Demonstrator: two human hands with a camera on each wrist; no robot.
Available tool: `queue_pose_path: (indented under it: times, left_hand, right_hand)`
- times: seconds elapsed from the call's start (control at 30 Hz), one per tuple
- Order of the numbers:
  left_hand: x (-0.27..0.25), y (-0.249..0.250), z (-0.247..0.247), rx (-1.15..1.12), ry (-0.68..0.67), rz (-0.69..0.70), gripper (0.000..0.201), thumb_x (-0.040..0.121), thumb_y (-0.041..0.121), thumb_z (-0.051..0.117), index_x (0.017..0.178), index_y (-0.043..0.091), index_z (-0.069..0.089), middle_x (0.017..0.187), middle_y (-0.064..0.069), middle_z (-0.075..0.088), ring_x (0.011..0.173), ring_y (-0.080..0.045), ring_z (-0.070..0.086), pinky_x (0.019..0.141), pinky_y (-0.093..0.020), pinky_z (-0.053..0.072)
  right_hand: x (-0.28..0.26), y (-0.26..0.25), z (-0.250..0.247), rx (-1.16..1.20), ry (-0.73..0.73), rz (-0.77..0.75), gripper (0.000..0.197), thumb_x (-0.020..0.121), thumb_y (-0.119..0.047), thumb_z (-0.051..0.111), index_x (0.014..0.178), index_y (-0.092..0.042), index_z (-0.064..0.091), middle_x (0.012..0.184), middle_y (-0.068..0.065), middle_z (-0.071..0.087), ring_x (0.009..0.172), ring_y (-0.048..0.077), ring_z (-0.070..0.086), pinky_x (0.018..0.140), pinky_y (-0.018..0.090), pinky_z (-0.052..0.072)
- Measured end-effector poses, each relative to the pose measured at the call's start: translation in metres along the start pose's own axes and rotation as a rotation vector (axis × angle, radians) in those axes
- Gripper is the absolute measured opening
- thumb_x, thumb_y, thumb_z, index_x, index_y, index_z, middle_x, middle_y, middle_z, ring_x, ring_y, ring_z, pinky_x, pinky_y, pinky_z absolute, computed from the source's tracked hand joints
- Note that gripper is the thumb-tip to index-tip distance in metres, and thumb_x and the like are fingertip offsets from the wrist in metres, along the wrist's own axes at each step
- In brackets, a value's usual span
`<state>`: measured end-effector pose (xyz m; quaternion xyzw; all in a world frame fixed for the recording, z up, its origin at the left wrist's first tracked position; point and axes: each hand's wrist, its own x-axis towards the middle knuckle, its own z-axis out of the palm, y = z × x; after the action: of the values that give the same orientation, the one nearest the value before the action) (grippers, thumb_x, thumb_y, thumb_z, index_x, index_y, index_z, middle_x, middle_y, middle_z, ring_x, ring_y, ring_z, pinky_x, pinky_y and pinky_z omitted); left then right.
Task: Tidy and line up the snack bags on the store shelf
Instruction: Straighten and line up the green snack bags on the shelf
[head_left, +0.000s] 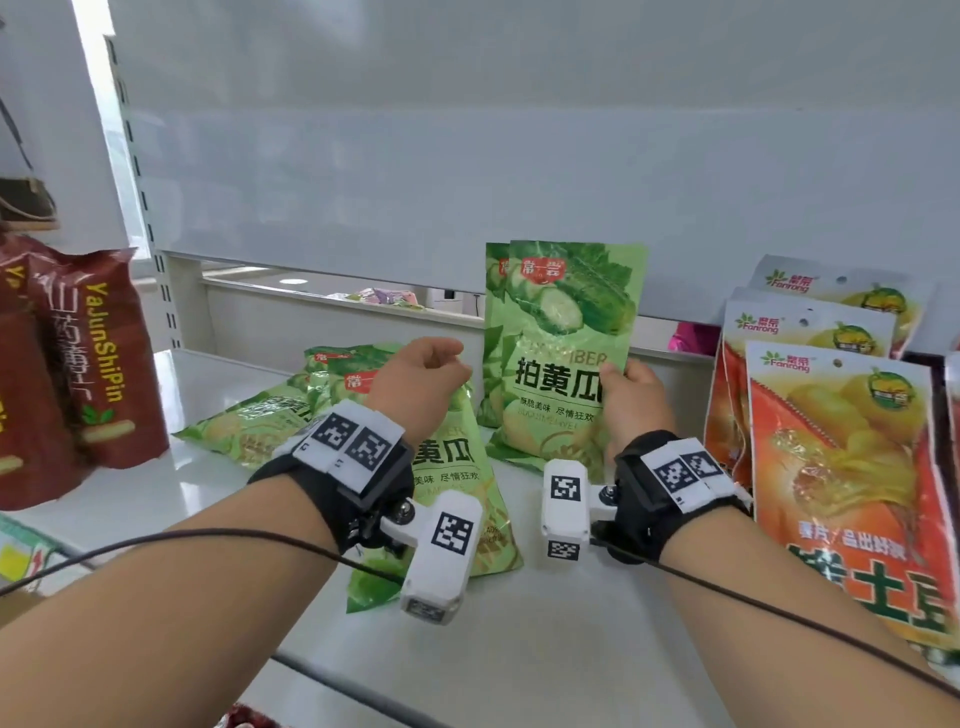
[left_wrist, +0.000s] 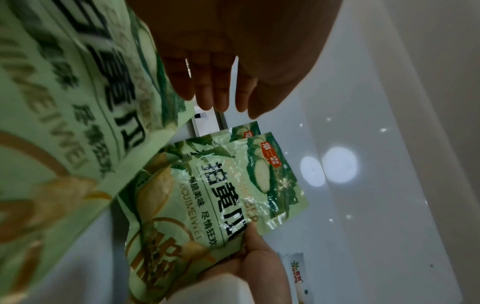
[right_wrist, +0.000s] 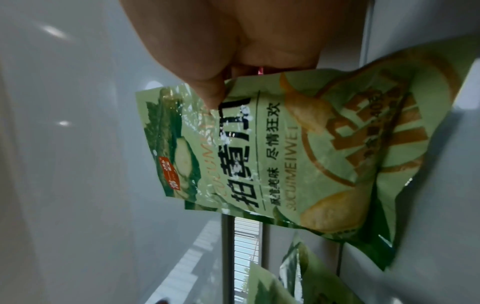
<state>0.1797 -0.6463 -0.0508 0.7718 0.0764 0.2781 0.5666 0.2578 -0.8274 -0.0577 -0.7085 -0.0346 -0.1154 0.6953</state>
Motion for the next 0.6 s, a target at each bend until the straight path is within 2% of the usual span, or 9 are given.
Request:
queue_pose_path:
  times: [0.03,0.1,0.2,0.27,0.3,0.4,0.5,0.57,0.6]
  left_hand:
    - [0.003,0.003,0.005,-0.017,-0.016,-0.007,0.031,0.091,0.023,0.059,0.122,0.023,0.058,0.099,0.014,0.059,0.084,-0.008,0.058,0.082,-0.035,0.053]
    - [0.008,0.010,0.013,-0.057,-0.047,-0.023,0.045,0.091,0.031,0.058,0.134,0.023,0.048,0.104,0.015,0.057,0.093,-0.011,0.059,0.092,-0.039,0.051]
    - [0.012,0.026,0.027,-0.118,-0.096,-0.042,0.067,0.082,0.053,0.058,0.140,0.025,0.041,0.128,0.002,0.056,0.117,-0.021,0.054,0.104,-0.046,0.042]
    - [0.011,0.037,0.035,-0.240,-0.125,-0.077,0.081,0.068,0.062,0.060,0.137,0.024,0.044,0.131,-0.002,0.058,0.118,-0.024,0.057,0.102,-0.048,0.044]
    - [0.011,0.040,0.039,-0.336,-0.143,-0.097,0.078,0.066,0.059,0.062,0.132,0.020,0.049,0.124,-0.005,0.063,0.111,-0.026,0.063,0.097,-0.048,0.048]
    - [0.014,0.044,0.050,-0.578,-0.183,-0.113,0.035,0.082,0.035,0.066,0.110,0.015,0.063,0.095,-0.008,0.075,0.085,-0.029,0.072,0.076,-0.050,0.057]
    - [0.013,0.044,0.060,-0.566,-0.184,-0.097,0.021,0.086,0.031,0.064,0.103,0.019,0.064,0.095,-0.009,0.075,0.089,-0.032,0.071,0.082,-0.055,0.054]
    - [0.011,0.044,0.065,-0.581,-0.209,-0.079,0.017,0.090,0.033,0.059,0.100,0.019,0.064,0.095,-0.011,0.074,0.089,-0.031,0.071,0.083,-0.054,0.055]
    - [0.011,0.043,0.067,-0.599,-0.214,-0.073,0.018,0.093,0.033,0.056,0.098,0.018,0.063,0.092,-0.010,0.074,0.087,-0.028,0.072,0.080,-0.049,0.056]
  right_hand:
    - [-0.002,-0.003,-0.004,0.035,-0.002,-0.009,0.021,0.097,-0.023,0.047,0.086,-0.019,0.064,0.096,0.018,0.069,0.080,0.038,0.066,0.068,0.049,0.057]
    - [-0.006,-0.009,-0.014,0.084,-0.027,-0.024,0.026,0.097,-0.023,0.047,0.078,-0.023,0.065,0.082,0.006,0.070,0.077,0.031,0.066,0.070,0.055,0.057]
    - [-0.012,-0.017,-0.031,0.160,-0.097,-0.026,0.032,0.097,-0.021,0.048,0.071,-0.026,0.066,0.077,0.000,0.073,0.075,0.028,0.068,0.072,0.059,0.055]
    - [-0.017,-0.023,-0.040,0.195,-0.151,-0.037,0.029,0.096,-0.017,0.048,0.075,-0.023,0.067,0.080,0.002,0.073,0.079,0.028,0.068,0.074,0.056,0.055]
    - [-0.019,-0.025,-0.044,0.204,-0.178,-0.044,0.026,0.096,-0.016,0.049,0.077,-0.021,0.067,0.080,0.002,0.074,0.079,0.026,0.068,0.074,0.051,0.056]
    - [-0.026,-0.032,-0.056,0.206,-0.231,-0.079,0.021,0.093,-0.017,0.053,0.076,-0.020,0.064,0.072,-0.005,0.072,0.072,0.014,0.068,0.066,0.030,0.055]
    - [-0.030,-0.043,-0.065,0.218,-0.170,-0.140,0.021,0.092,-0.024,0.057,0.071,-0.027,0.056,0.052,-0.028,0.061,0.051,-0.016,0.056,0.049,0.010,0.044]
    - [-0.029,-0.049,-0.070,0.221,-0.129,-0.186,0.023,0.091,-0.027,0.058,0.069,-0.030,0.055,0.050,-0.036,0.055,0.049,-0.025,0.049,0.049,0.006,0.039]
    - [-0.029,-0.051,-0.071,0.228,-0.128,-0.203,0.024,0.091,-0.027,0.058,0.068,-0.031,0.054,0.051,-0.036,0.054,0.051,-0.025,0.048,0.050,0.005,0.038]
